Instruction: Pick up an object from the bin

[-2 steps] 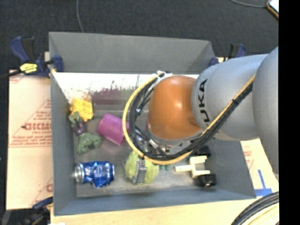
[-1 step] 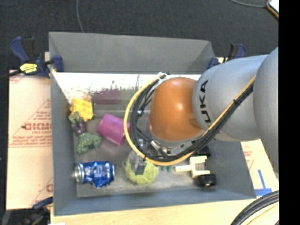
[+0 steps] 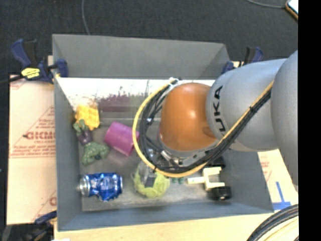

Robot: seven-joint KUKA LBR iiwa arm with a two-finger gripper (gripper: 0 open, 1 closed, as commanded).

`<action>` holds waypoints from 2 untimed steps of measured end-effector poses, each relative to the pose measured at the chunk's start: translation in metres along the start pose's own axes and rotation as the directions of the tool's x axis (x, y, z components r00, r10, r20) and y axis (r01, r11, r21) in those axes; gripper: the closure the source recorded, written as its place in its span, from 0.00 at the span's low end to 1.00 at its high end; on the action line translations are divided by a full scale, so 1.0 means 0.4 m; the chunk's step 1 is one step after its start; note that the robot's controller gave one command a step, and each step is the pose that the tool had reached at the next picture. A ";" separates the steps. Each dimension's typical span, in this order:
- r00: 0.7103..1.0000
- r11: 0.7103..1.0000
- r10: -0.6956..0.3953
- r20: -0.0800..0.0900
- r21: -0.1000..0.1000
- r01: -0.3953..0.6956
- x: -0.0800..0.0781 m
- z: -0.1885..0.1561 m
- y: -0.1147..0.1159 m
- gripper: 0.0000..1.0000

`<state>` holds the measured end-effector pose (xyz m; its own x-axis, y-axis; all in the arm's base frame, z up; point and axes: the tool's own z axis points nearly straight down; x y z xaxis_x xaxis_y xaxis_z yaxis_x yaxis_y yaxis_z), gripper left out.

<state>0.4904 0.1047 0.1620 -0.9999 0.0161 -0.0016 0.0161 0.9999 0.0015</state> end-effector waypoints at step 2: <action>0.997 0.997 0.078 0.001 -0.002 -0.078 0.033 0.115 0.081 1.00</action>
Offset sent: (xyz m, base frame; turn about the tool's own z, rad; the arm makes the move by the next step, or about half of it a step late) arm -0.0117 0.0321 -0.0468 0.0816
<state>0.4779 0.1373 0.1159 -0.9956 0.0940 -0.0025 0.0939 0.9956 0.0033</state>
